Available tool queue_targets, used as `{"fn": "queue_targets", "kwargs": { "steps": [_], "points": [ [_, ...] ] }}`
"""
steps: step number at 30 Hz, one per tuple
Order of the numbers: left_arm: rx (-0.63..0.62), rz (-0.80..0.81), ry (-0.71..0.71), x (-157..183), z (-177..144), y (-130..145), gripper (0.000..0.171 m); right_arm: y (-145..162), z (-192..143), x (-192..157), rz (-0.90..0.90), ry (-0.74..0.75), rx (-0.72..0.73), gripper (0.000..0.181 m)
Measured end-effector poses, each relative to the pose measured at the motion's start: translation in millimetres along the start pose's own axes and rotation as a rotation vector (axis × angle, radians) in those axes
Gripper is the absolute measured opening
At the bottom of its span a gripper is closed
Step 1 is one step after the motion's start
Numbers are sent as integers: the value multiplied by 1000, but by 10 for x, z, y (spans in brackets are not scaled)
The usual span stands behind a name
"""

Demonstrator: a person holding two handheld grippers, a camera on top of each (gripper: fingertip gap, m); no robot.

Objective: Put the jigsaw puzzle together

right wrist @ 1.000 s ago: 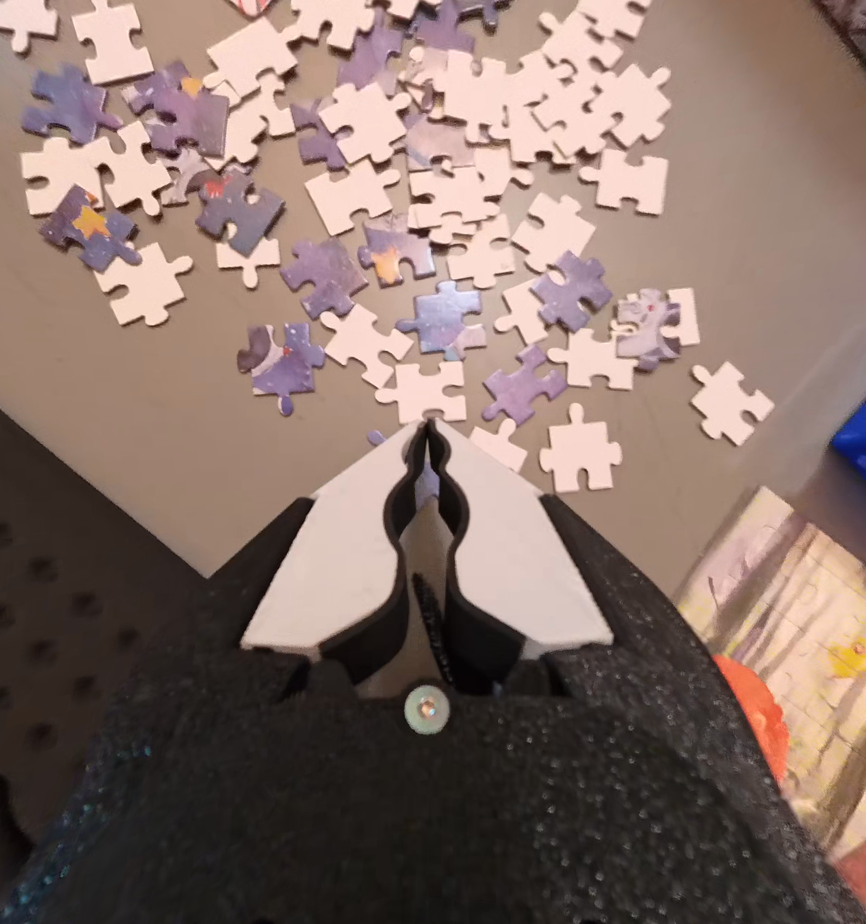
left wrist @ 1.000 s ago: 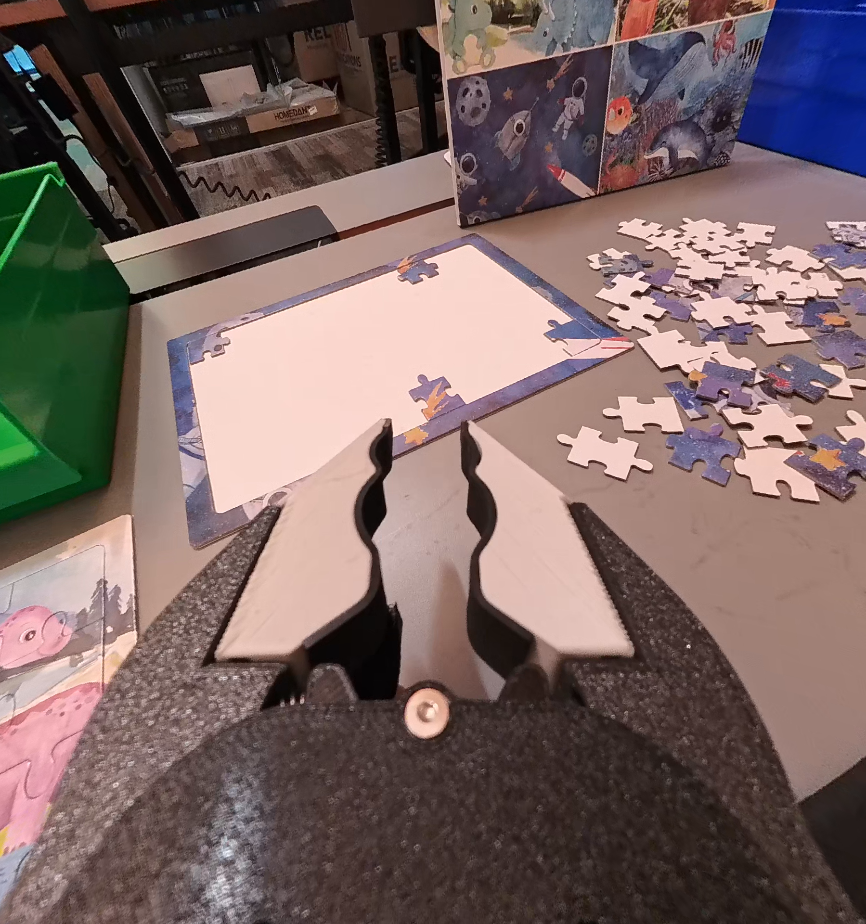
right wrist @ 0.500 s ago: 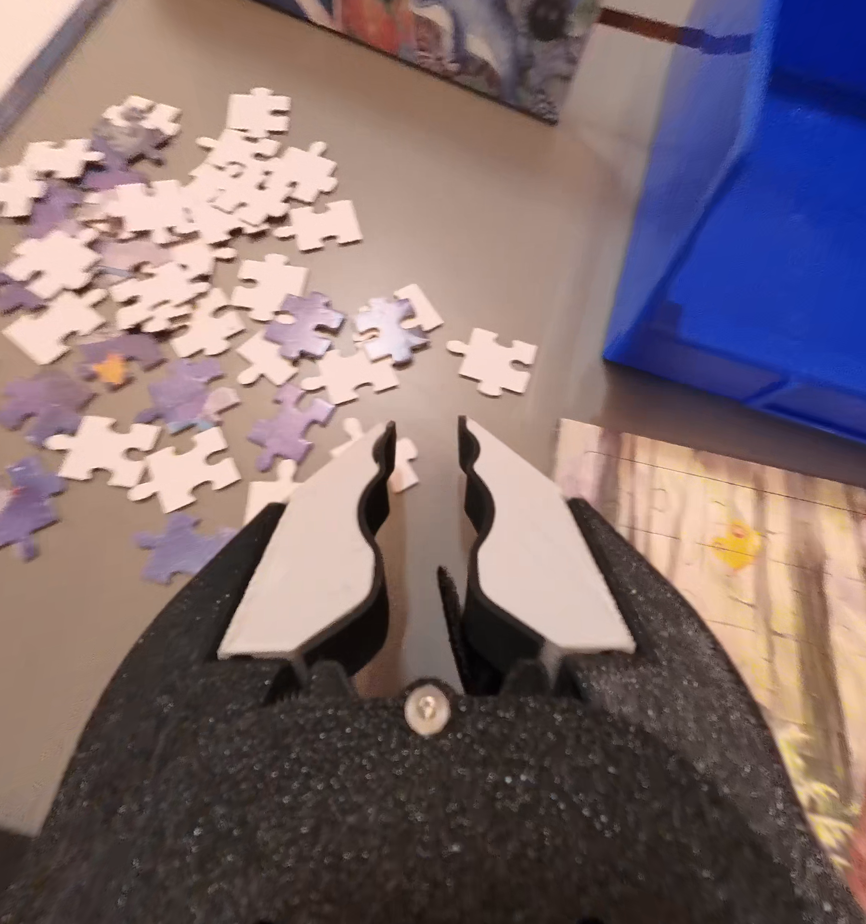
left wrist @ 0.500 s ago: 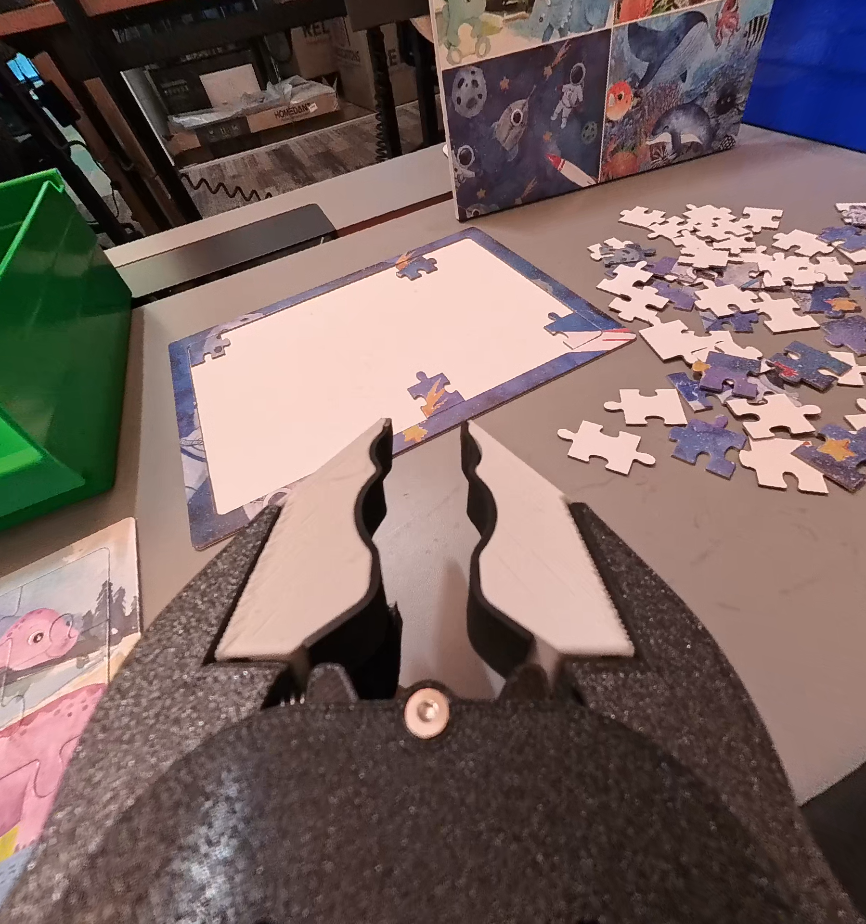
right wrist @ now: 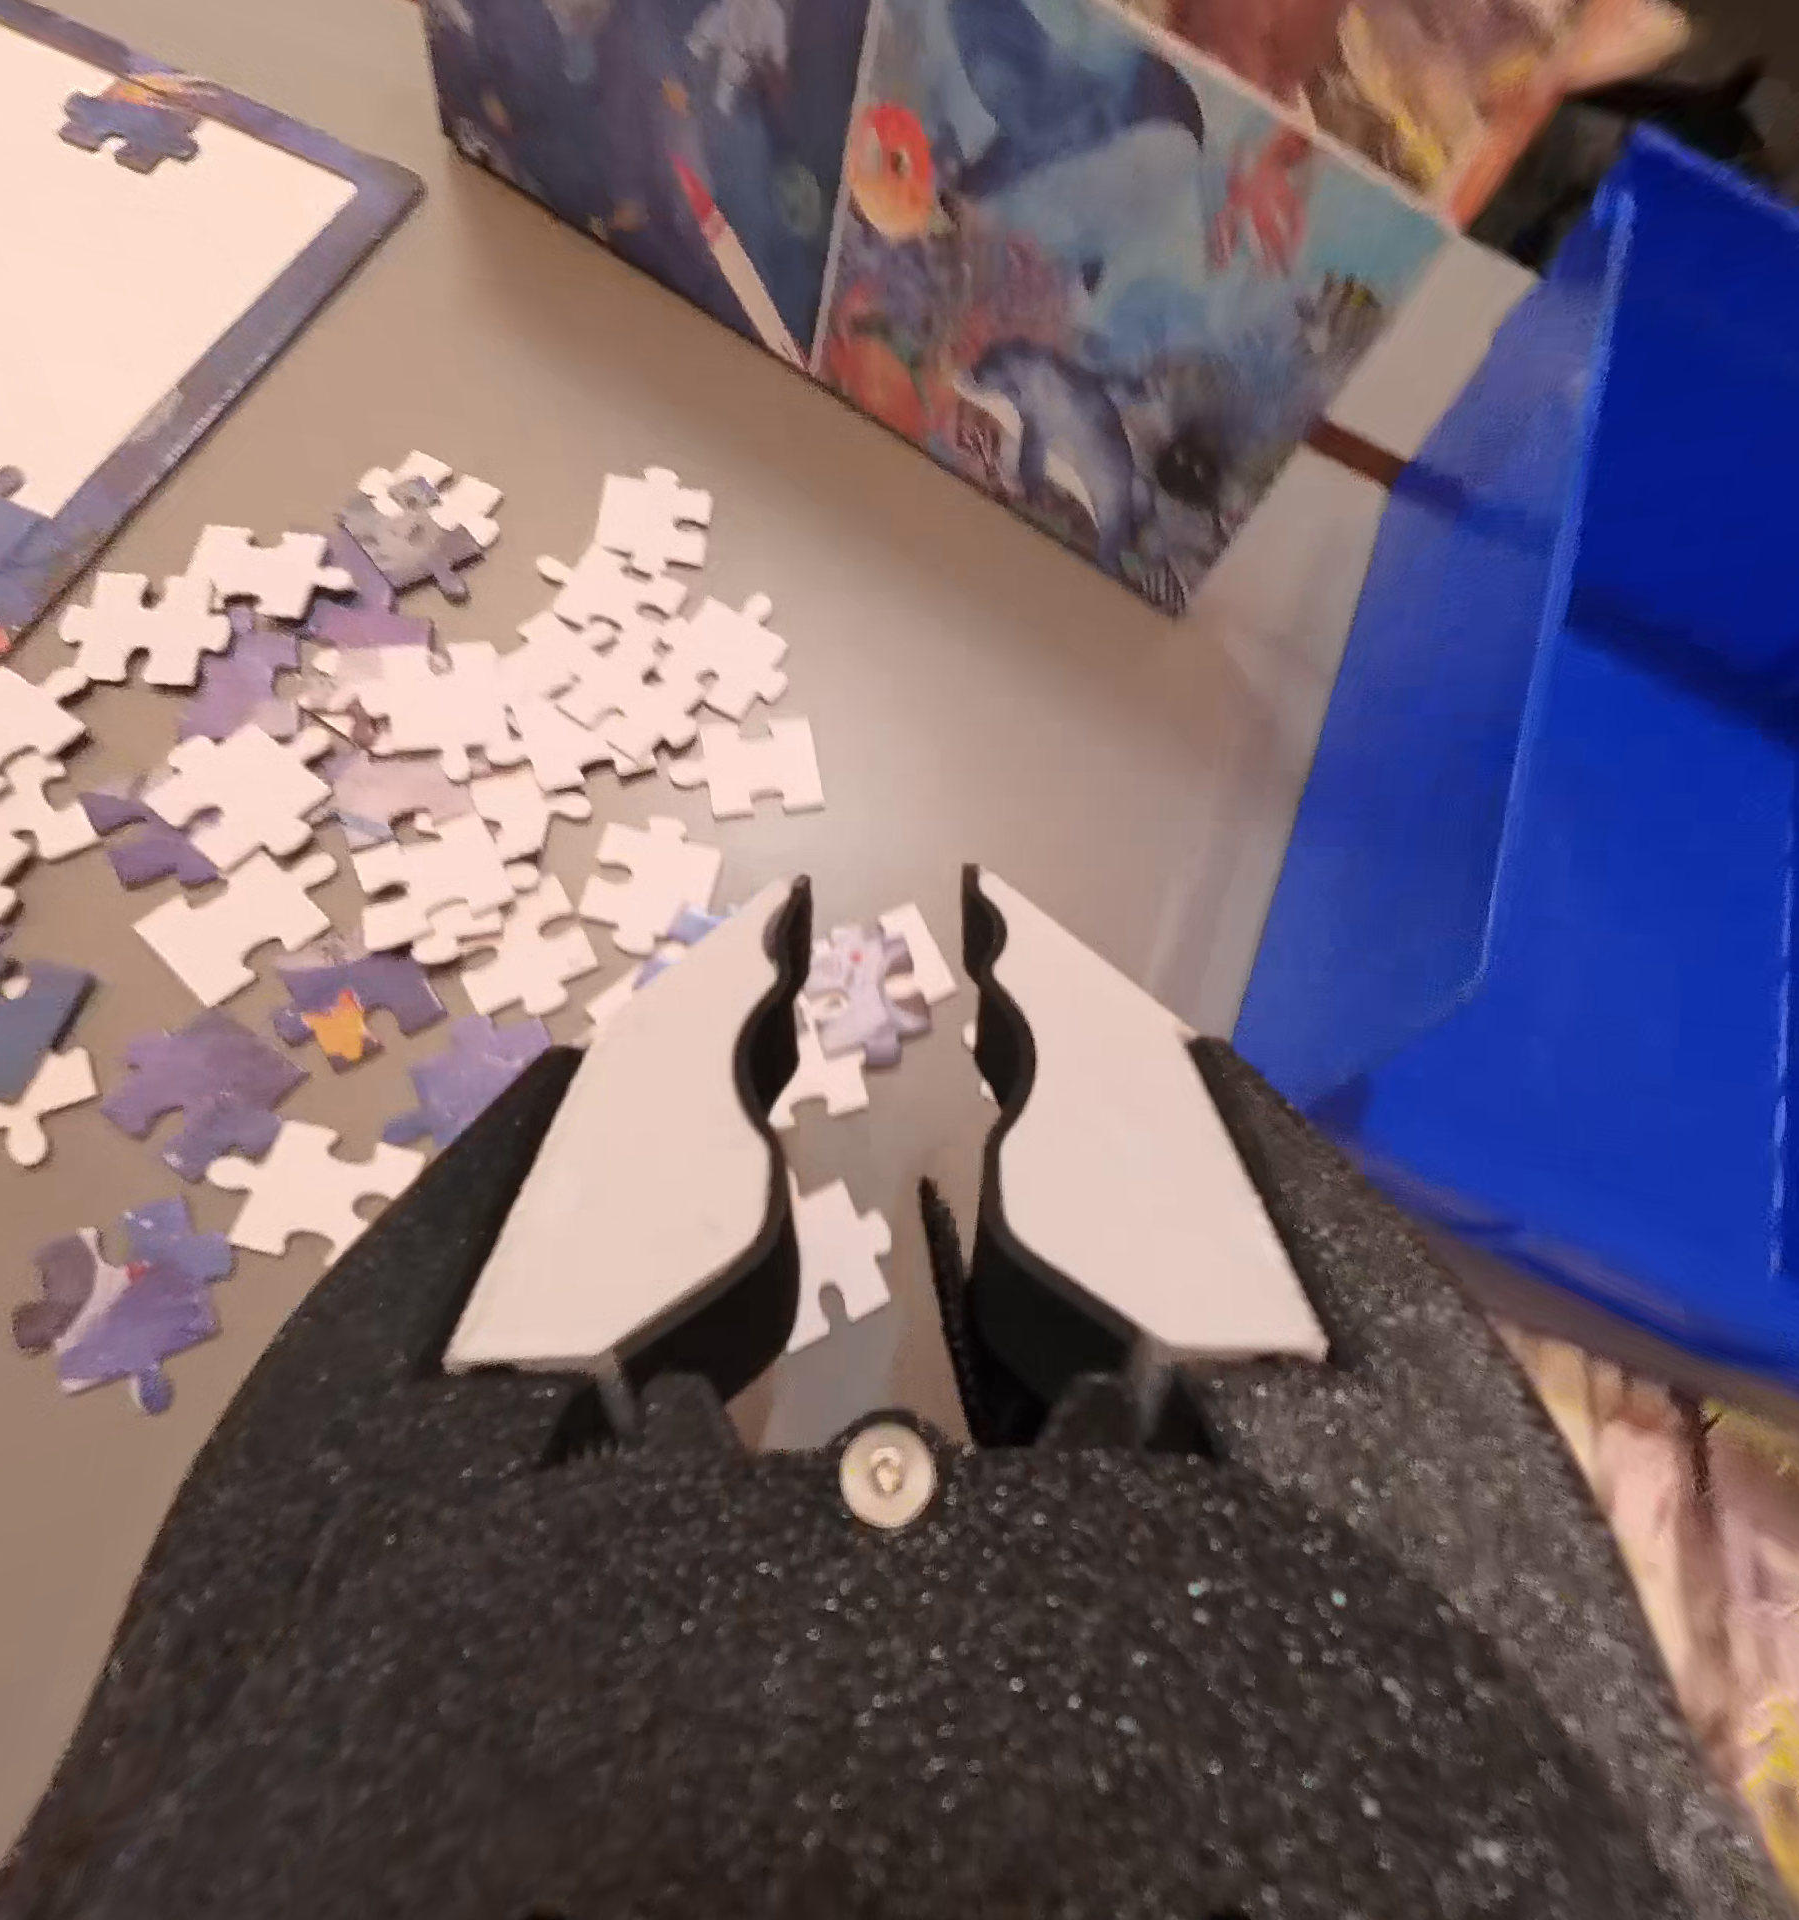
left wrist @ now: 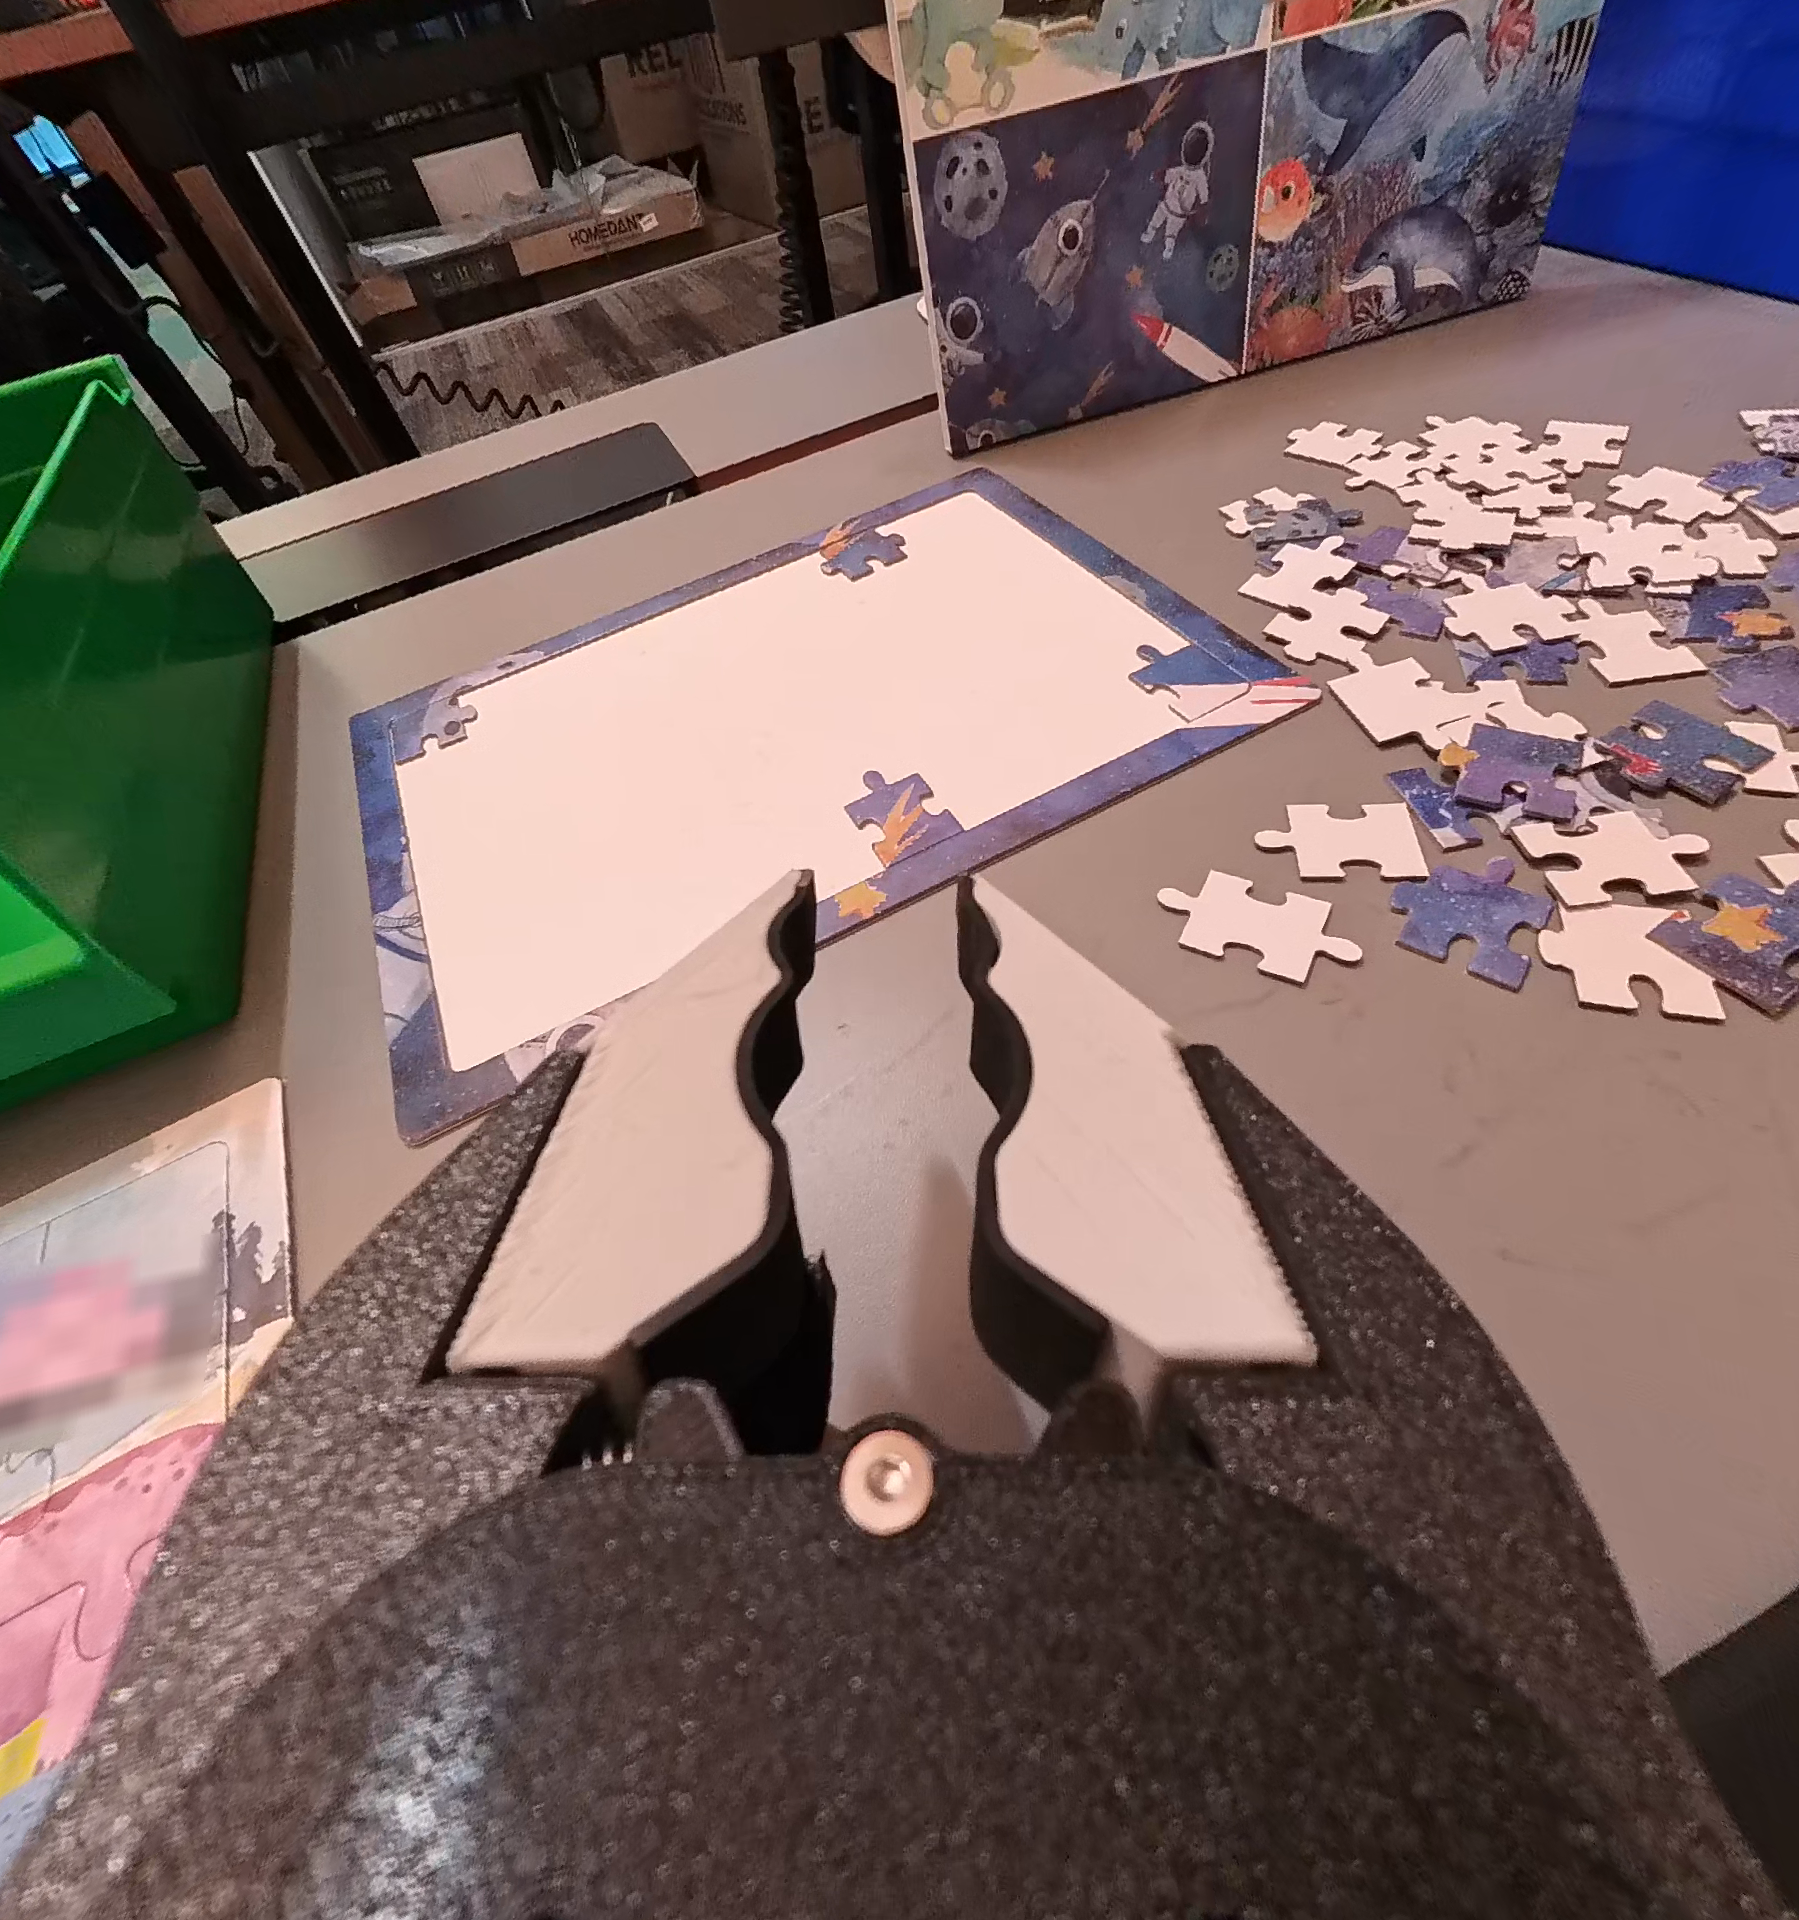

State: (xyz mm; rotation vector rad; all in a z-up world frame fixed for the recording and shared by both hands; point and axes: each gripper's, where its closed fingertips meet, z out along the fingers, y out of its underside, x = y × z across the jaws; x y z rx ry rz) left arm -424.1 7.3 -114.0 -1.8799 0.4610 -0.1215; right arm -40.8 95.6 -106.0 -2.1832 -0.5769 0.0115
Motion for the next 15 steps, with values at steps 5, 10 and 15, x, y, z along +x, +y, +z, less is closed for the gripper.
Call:
{"fn": "queue_targets", "kwargs": {
  "steps": [5, 10, 15],
  "points": [
    [4, 5, -1, 4, -8, -4, 27, -256, 302, -239, -180, -164, -223, 31],
    [8, 2, -6, -10, -13, -10, 27, -82, 686, -387, -136, -363, -263, 35],
    [21, -4, -5, -16, -29, -25, 26, 84, 769, -335, -88, -359, -171, 37]
  ]
}}
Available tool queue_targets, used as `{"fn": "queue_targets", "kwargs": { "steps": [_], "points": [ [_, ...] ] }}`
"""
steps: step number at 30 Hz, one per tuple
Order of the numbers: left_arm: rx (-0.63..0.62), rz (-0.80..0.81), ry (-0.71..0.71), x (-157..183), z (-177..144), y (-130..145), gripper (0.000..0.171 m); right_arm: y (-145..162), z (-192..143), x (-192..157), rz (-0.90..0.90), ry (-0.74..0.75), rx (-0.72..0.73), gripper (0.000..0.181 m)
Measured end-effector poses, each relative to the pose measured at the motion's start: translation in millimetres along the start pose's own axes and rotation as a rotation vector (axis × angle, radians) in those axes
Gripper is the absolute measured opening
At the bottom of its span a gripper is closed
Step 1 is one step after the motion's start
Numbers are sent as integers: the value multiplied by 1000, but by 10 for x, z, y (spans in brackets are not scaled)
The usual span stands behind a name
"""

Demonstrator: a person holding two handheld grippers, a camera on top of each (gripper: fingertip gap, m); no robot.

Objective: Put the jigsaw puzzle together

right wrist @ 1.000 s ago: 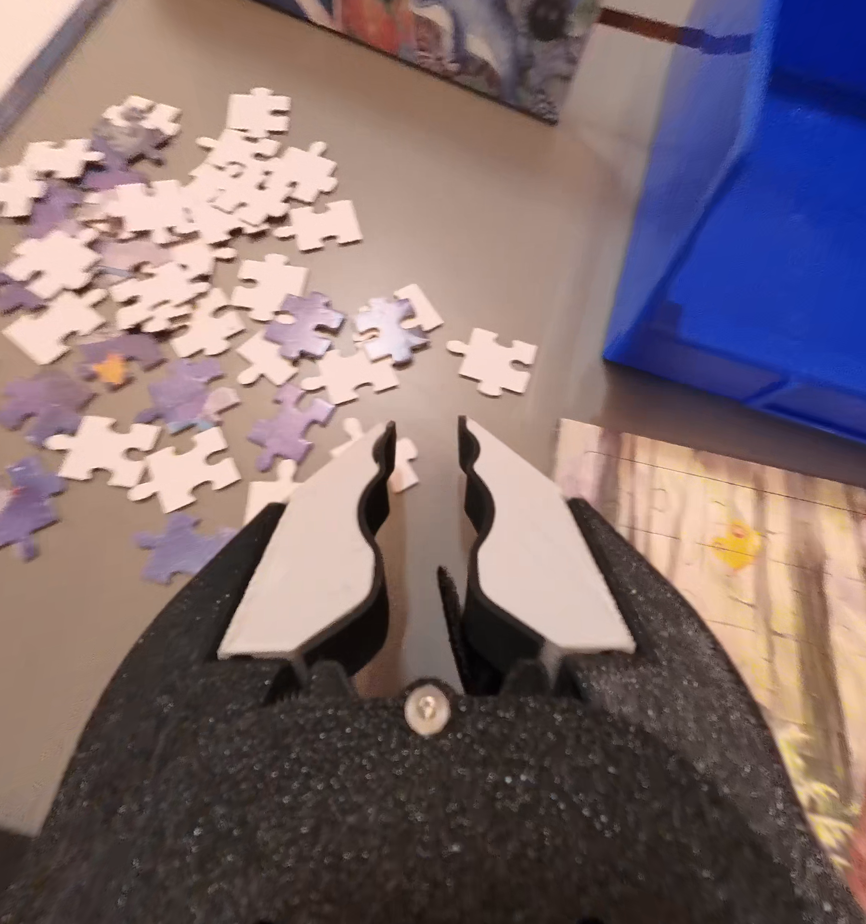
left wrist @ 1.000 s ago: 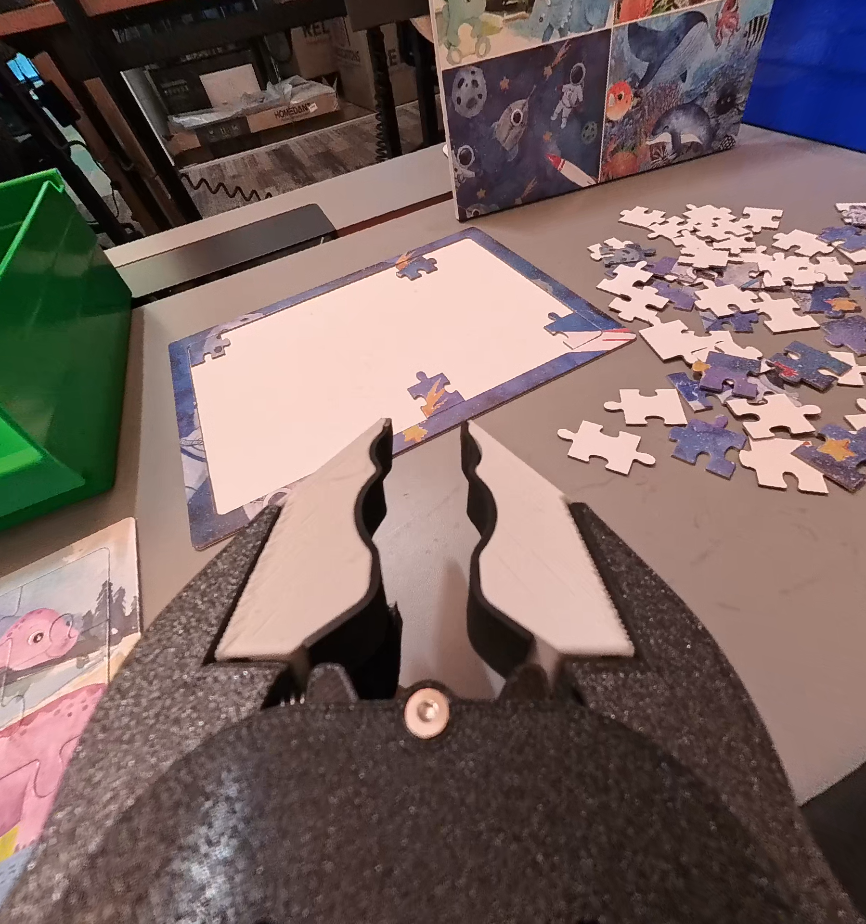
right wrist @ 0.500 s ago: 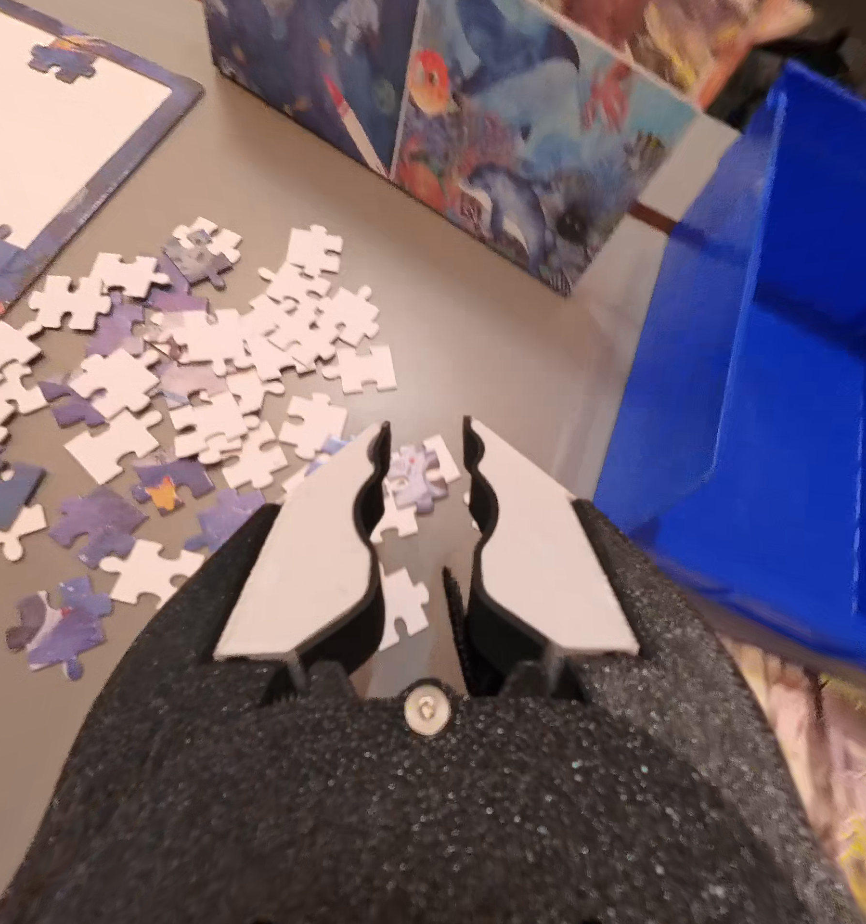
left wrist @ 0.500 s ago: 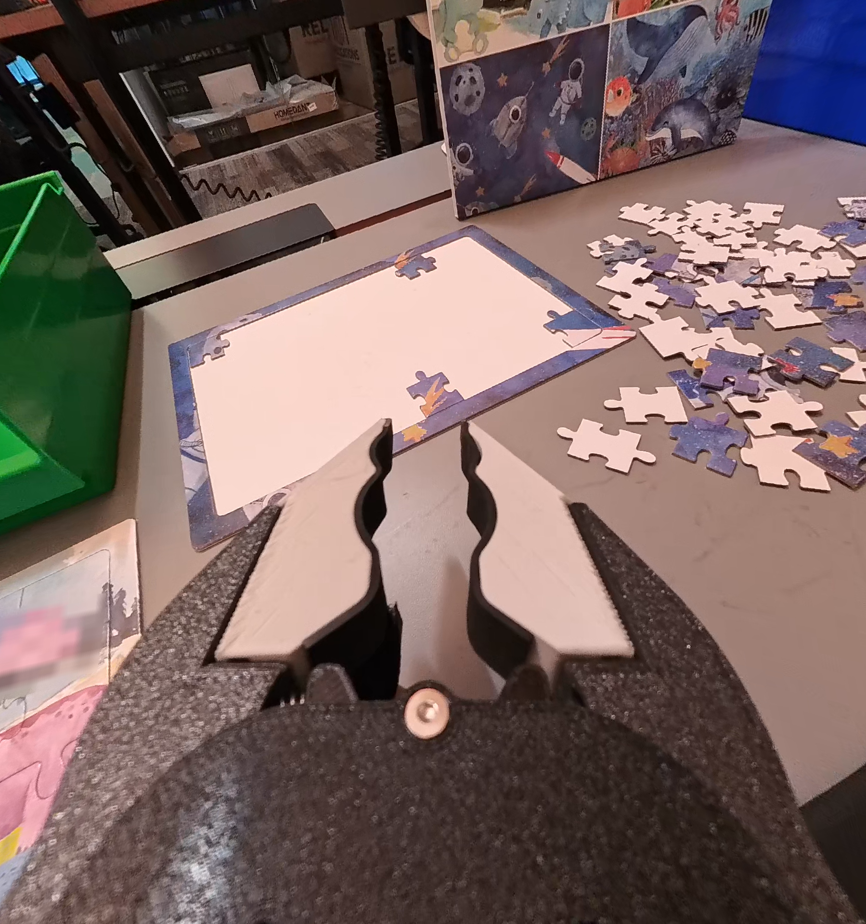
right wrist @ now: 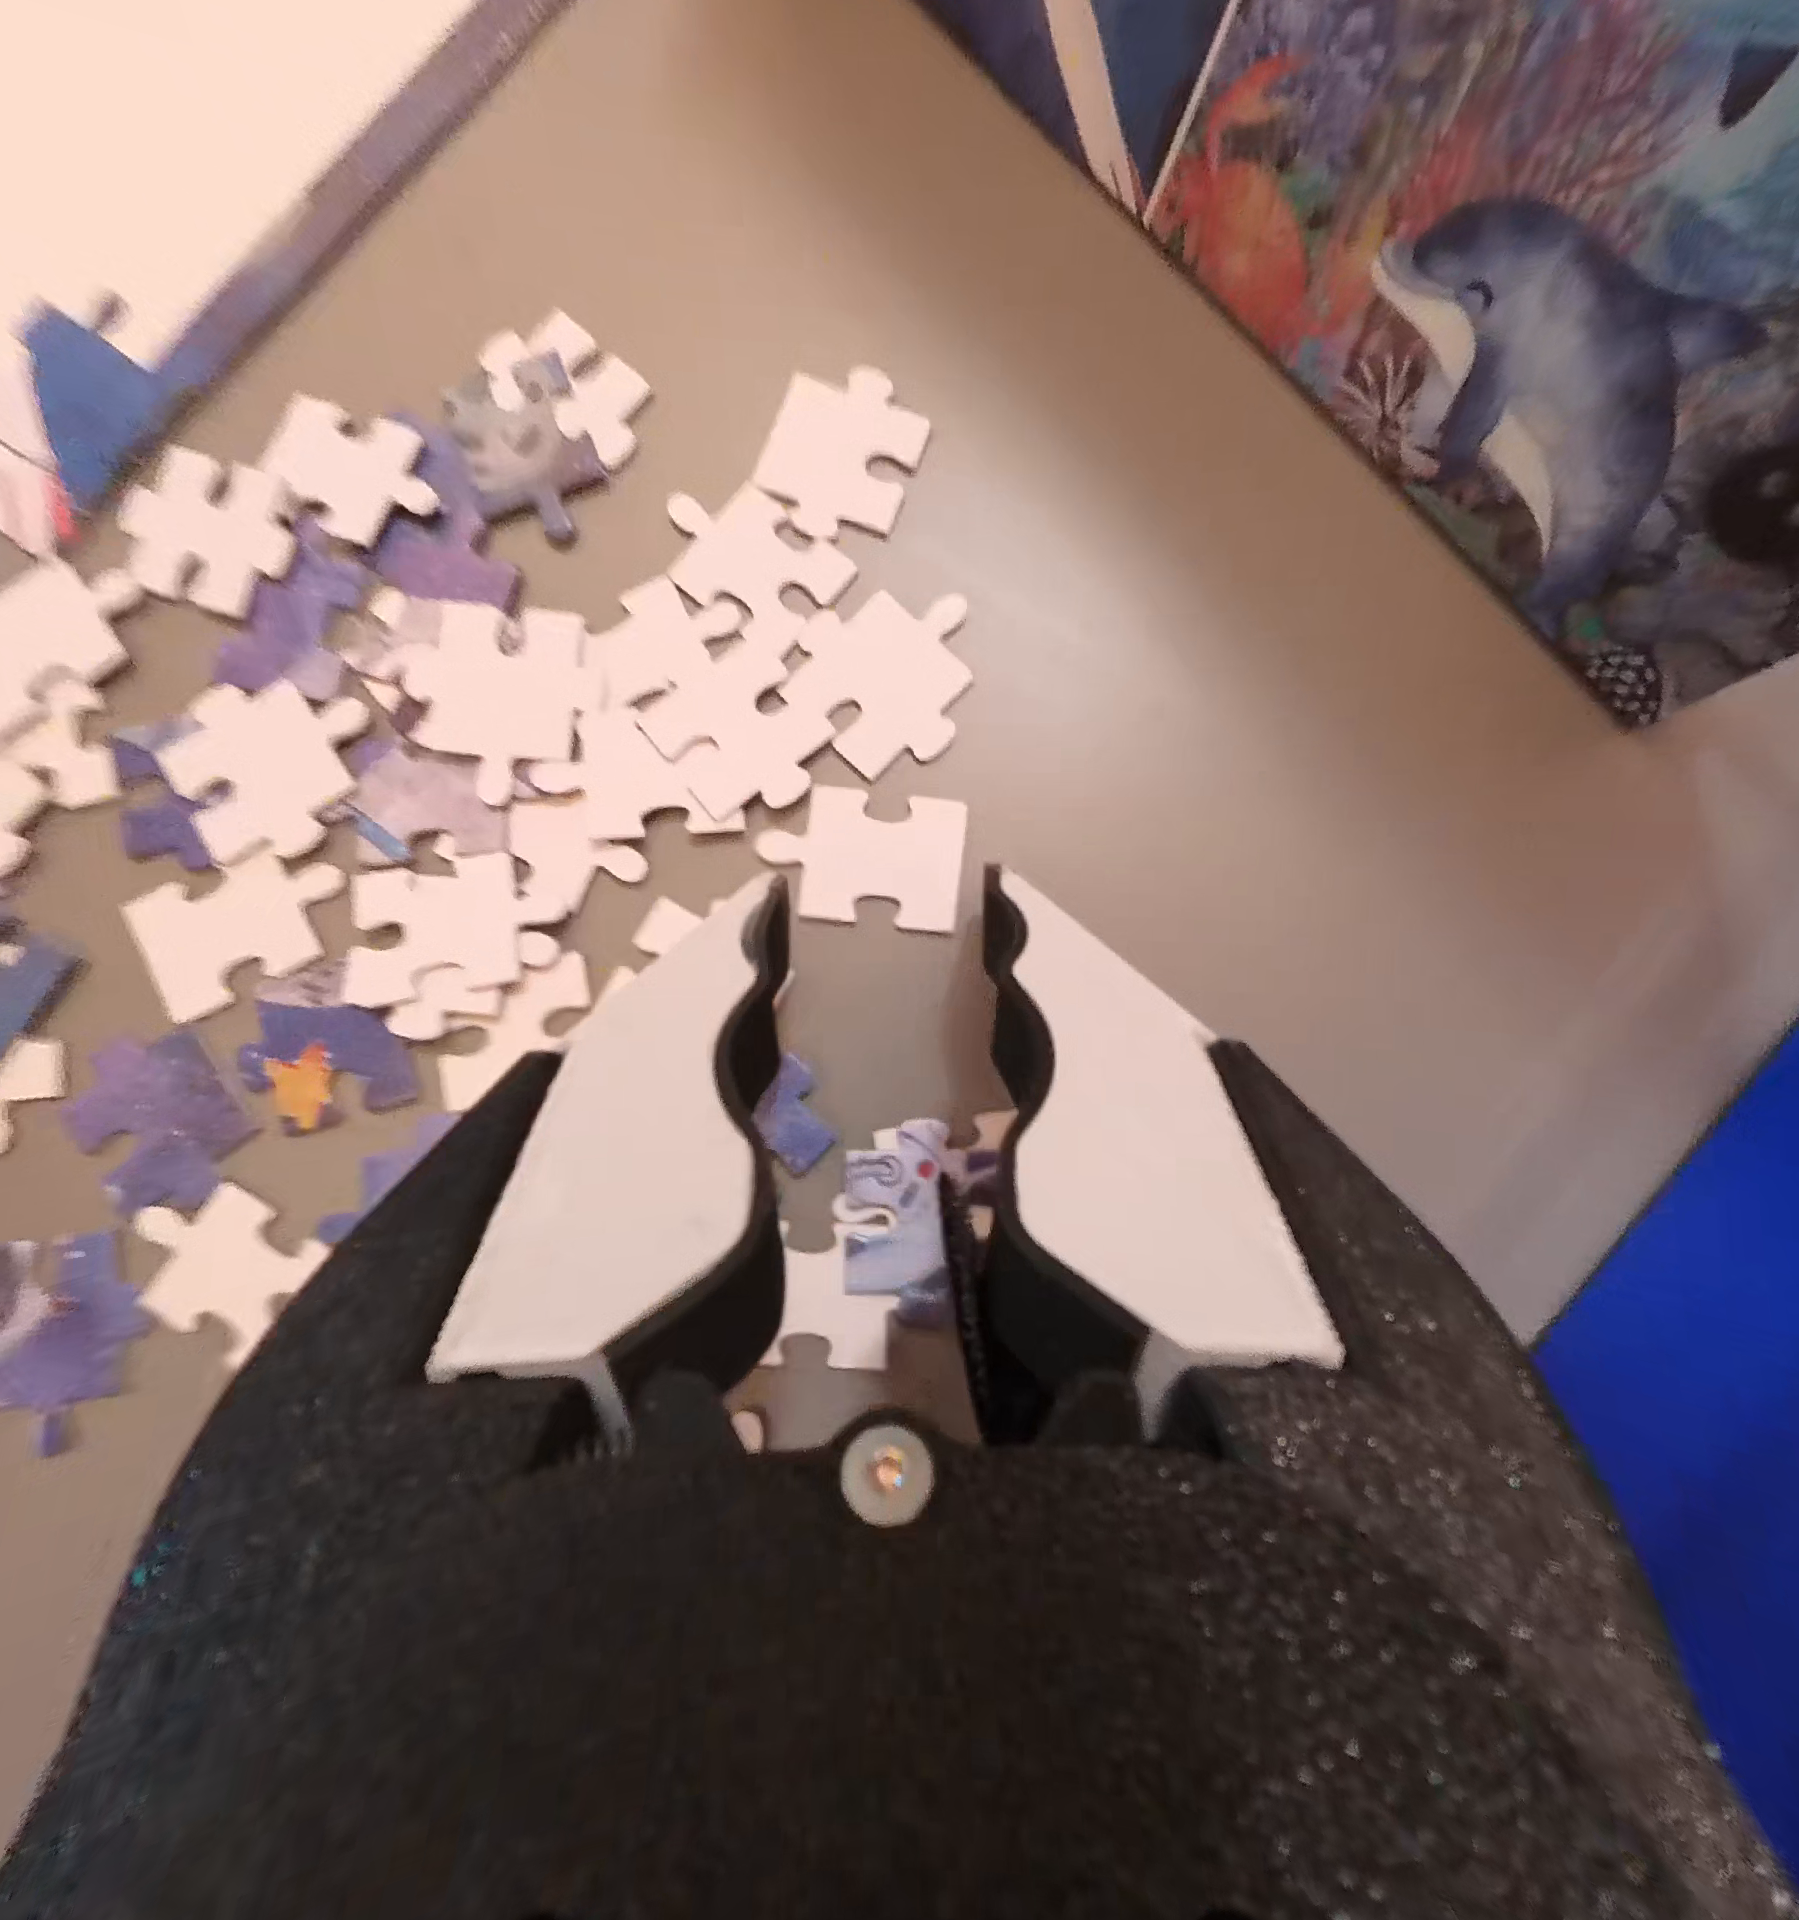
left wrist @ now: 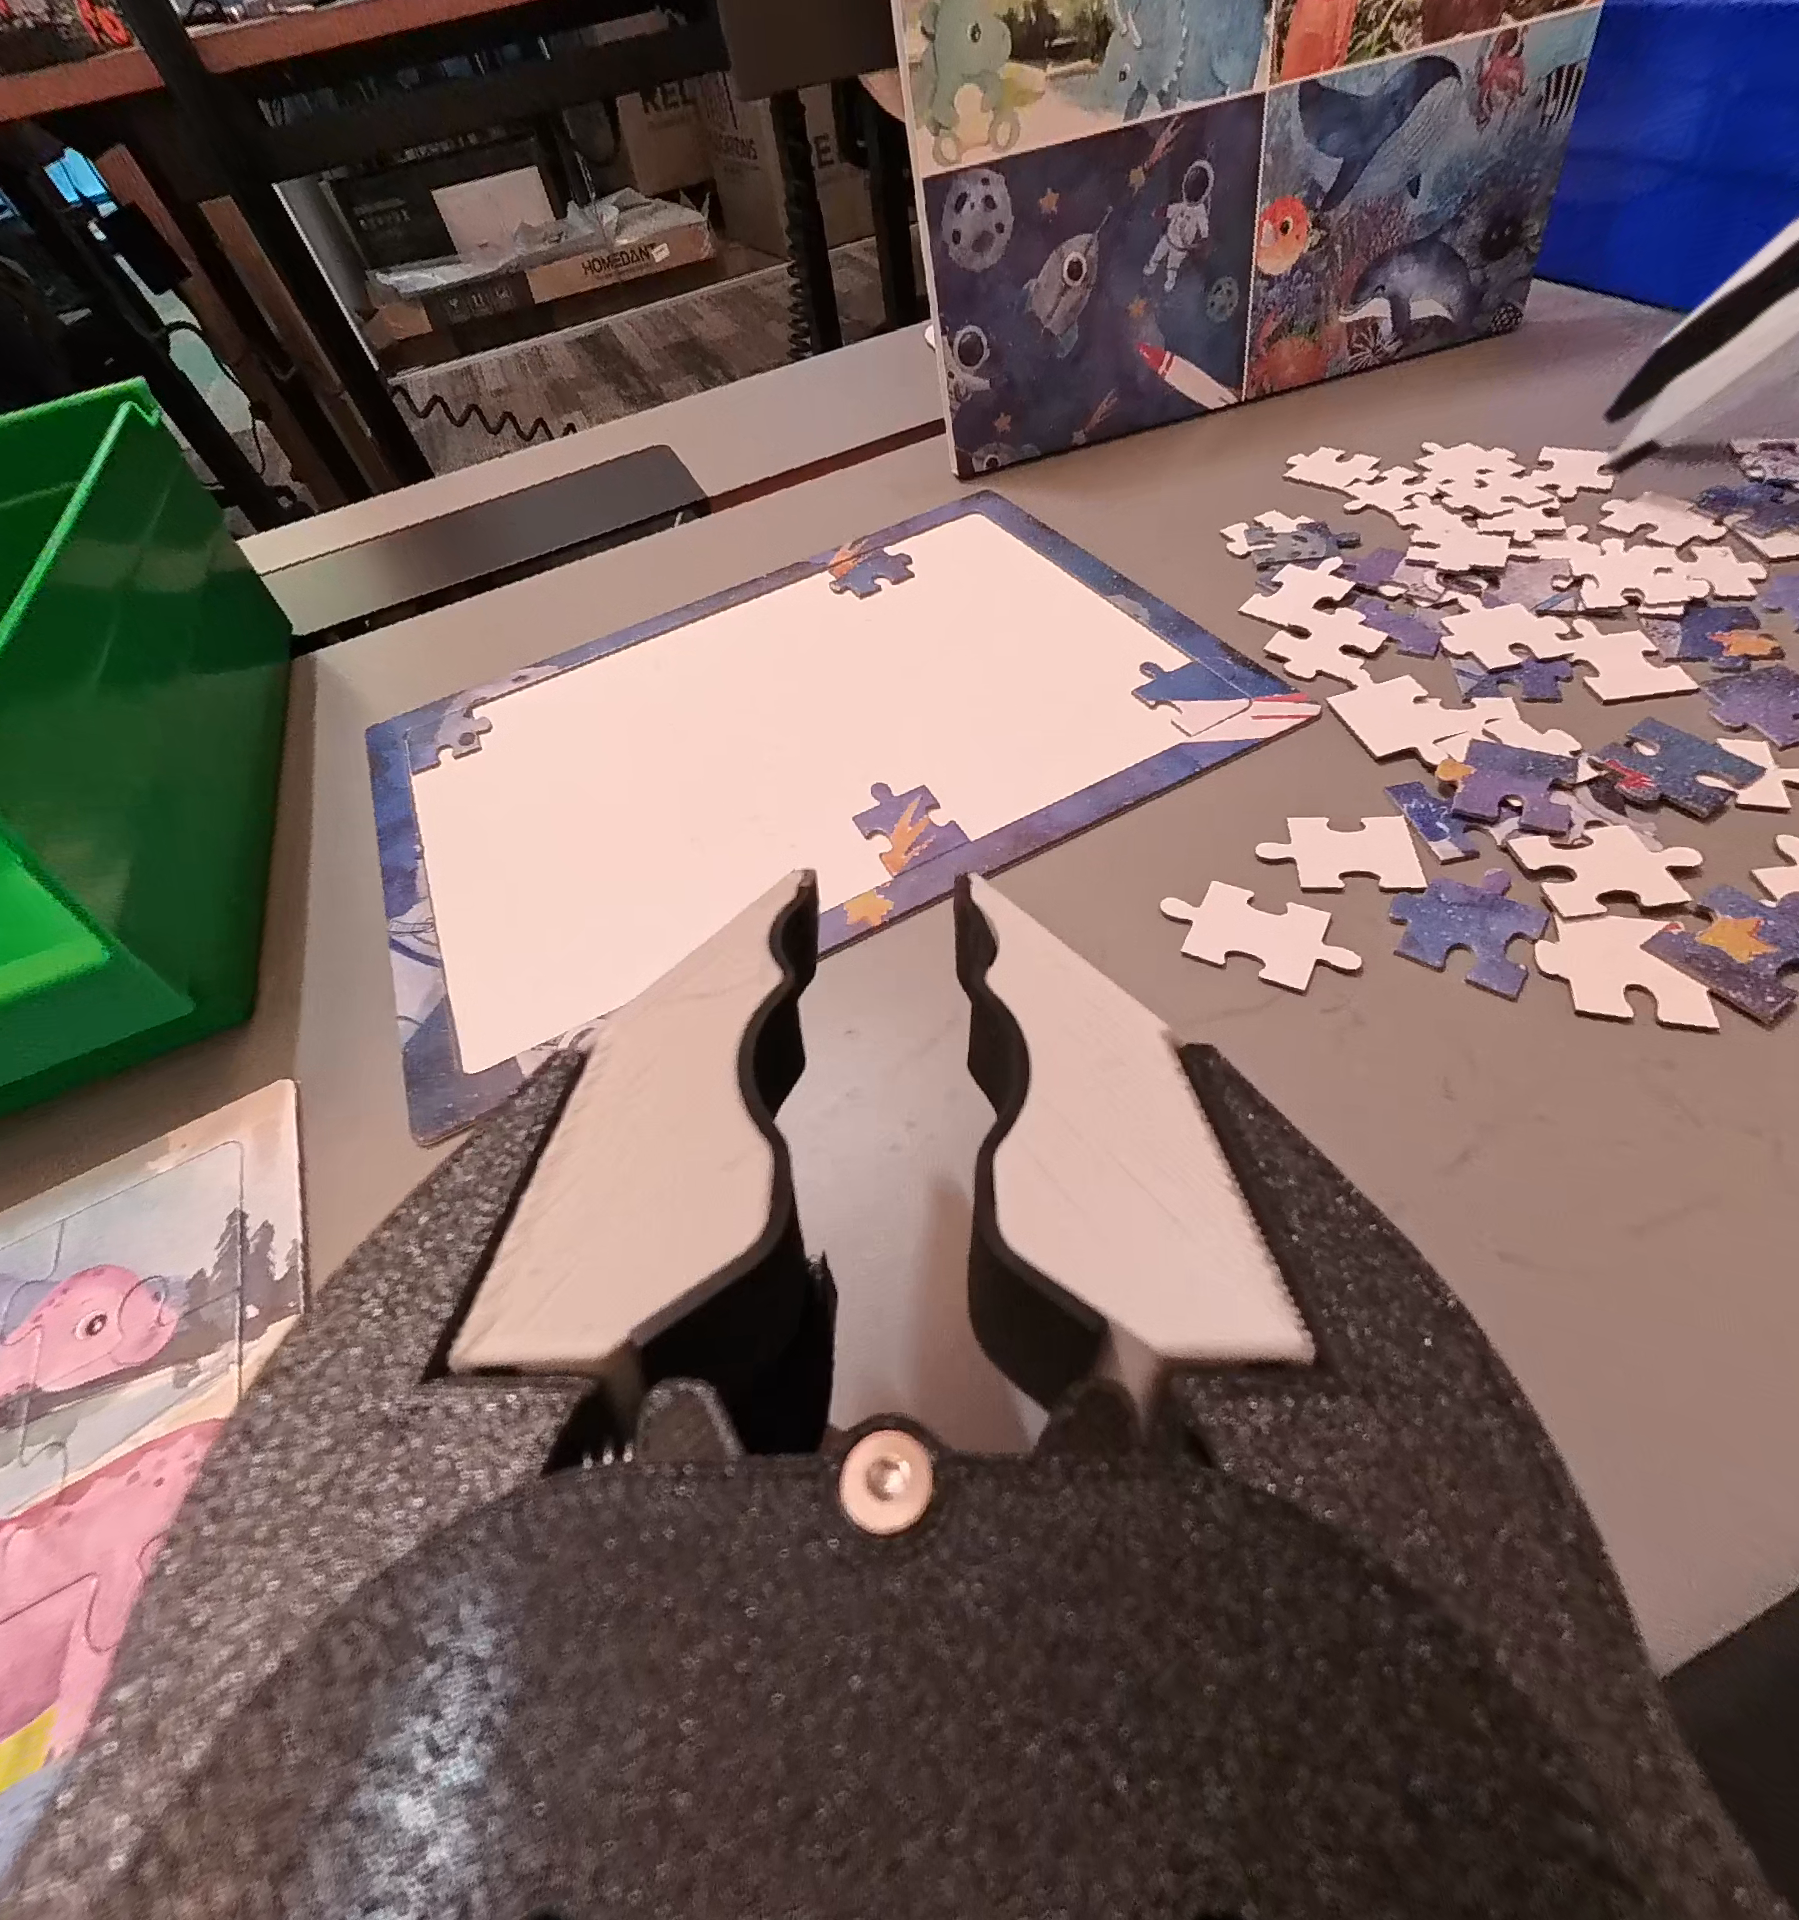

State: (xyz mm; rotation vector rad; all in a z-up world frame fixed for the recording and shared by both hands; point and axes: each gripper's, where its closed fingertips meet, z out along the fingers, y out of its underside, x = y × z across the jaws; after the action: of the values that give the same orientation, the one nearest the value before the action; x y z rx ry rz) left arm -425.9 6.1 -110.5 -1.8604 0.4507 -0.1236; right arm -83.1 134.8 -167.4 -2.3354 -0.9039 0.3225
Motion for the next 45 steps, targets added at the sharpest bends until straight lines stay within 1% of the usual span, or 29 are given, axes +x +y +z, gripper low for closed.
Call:
{"fn": "queue_targets", "kwargs": {
  "steps": [2, 4, 7, 13, 16, 19, 23, 27, 29, 31, 33, 34, 36, 38, 40, 42, 43, 44, 45],
  "points": [
    [-14, 4, 3, 8, 17, 20, 26, 93, 29, 40, -24, 43, -28, 37],
    [-19, 14, 2, 19, 23, 26, 26, 64, 15, 58, -5, 52, -3, 38],
    [-22, 23, 1, 26, 27, 31, 26, 43, 36, 8, 21, 6, 7, 39],
    [-26, 28, 5, 36, 33, 38, 26, 56, 25, 9, 37, -13, 18, 37],
    [-27, 35, 6, 45, 33, 40, 26, 44, 61, -48, 13, -36, 21, 35],
    [-28, 38, 7, 50, 34, 43, 26, 35, 82, -65, -51, -14, 22, 34],
    [-28, 40, 7, 52, 33, 42, 26, 17, 87, -75, -24, -39, 27, 28],
    [-26, 41, 6, 53, 31, 40, 26, 11, 77, -64, -9, -48, 35, 28],
    [-25, 41, 6, 52, 29, 39, 26, -25, 63, -105, 15, -86, 62, 28],
    [-25, 40, 6, 51, 29, 40, 26, -153, -8, -192, 81, -174, 139, 28],
    [-25, 36, 6, 46, 29, 40, 26, -355, -169, -328, 175, -323, 261, 28],
    [-23, 33, 5, 40, 27, 35, 26, -479, -282, -435, 232, -434, 329, 28],
    [-8, 30, 0, 24, 21, 11, 26, -745, -573, -712, 337, -707, 470, 28],
    [20, 25, 2, 23, 3, -34, 26, -942, -819, -988, 384, -936, 564, 27],
    [55, -1, 12, 47, -24, -100, 26, -1049, -939, -1267, 400, -1100, 586, 27],
    [94, -35, 63, 113, -60, -173, 26, -1131, -1013, -1555, 414, -1244, 573, 27],
    [124, -56, 88, 130, -89, -226, 26, -1162, -1047, -1646, 429, -1319, 567, 27],
    [161, -87, 125, 154, -125, -297, 26, -1193, -1093, -1758, 446, -1396, 562, 27],
    [207, -137, 192, 208, -172, -390, 26, -1220, -1138, -1865, 466, -1472, 556, 27]
  ]
}}
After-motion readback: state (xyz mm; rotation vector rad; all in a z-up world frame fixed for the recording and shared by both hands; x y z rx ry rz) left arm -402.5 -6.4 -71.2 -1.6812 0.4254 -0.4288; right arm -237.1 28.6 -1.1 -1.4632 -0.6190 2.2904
